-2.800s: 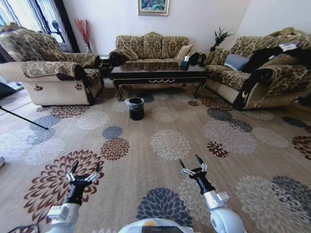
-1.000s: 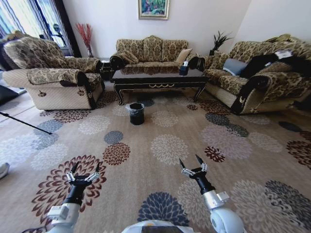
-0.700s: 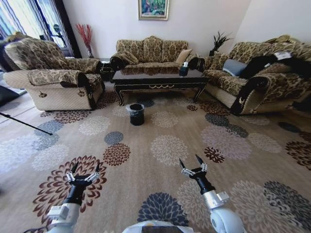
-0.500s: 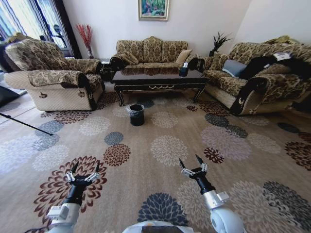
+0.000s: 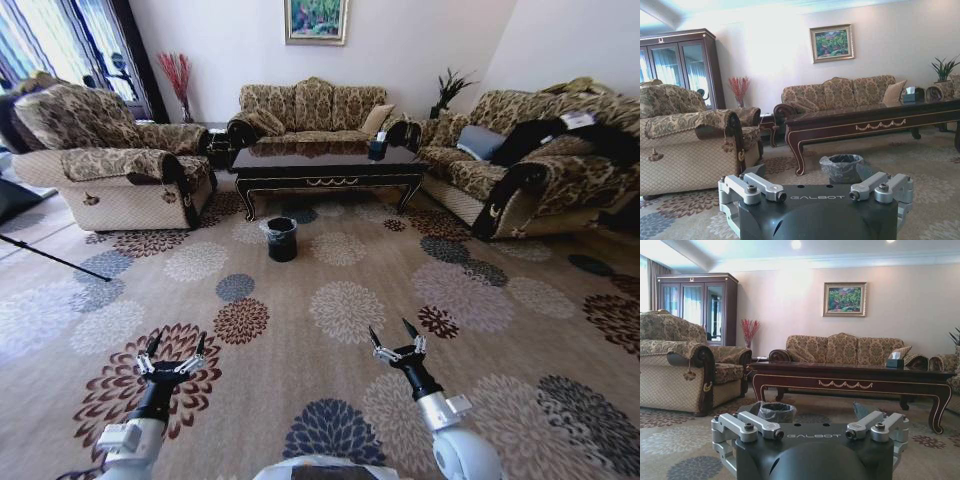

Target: Move to the front of the table and pick up the trash from the floor, then place it into the trash bin.

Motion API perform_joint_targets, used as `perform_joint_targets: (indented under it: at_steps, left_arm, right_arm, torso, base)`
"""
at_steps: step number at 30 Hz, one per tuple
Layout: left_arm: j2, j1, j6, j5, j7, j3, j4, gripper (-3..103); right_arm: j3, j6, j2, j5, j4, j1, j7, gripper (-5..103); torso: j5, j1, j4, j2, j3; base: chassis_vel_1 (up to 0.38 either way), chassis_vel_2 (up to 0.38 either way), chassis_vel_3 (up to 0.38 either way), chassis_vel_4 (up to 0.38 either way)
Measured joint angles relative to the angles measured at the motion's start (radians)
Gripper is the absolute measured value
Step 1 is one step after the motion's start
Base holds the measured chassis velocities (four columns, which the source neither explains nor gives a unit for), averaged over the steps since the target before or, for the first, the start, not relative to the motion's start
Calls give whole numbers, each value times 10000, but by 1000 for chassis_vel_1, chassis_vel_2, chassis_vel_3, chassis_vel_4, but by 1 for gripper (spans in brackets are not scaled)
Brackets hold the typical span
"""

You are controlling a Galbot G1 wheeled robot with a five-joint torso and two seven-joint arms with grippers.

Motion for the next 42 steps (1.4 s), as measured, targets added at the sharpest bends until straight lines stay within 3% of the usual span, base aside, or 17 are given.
perform_joint_targets:
  at_steps: [42]
  left_arm:
    - [0, 0, 0, 0, 0, 0, 0, 100]
  right_arm:
    - [0, 0, 0, 0, 0, 0, 0, 100]
  torso:
    - [0, 593, 0, 1680, 1085]
  base:
    - [0, 0, 0, 0]
